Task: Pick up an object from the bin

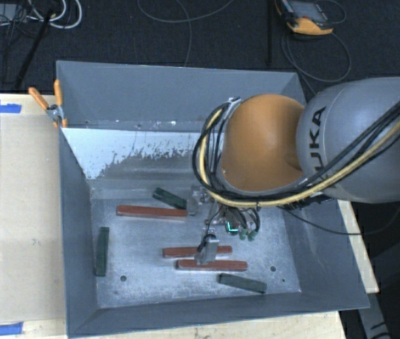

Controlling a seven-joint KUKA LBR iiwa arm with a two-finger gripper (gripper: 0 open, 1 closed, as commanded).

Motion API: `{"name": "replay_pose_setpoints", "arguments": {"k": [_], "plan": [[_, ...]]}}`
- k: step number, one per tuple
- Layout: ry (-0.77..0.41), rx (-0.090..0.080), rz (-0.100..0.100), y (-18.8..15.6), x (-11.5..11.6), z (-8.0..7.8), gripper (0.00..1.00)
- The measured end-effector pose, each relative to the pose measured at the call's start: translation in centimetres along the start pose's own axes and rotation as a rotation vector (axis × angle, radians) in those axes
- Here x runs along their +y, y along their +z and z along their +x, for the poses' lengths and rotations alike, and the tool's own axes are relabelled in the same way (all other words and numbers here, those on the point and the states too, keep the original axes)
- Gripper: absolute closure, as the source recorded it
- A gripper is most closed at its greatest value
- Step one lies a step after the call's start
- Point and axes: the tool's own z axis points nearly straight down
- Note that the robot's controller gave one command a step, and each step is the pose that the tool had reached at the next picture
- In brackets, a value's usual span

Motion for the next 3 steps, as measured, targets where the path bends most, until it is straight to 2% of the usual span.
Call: {"name": "replay_pose_setpoints", "arguments": {"k": [1,2,3], "plan": [[0.003,-0.008,-0.001,-0.4,-0.1,-0.2,0.00],[0.005,-0.012,-0.002,6.2,-2.7,0.9,0.00],[0.039,-0.003,-0.001,8.3,-4.2,1.9,0.00]]}}
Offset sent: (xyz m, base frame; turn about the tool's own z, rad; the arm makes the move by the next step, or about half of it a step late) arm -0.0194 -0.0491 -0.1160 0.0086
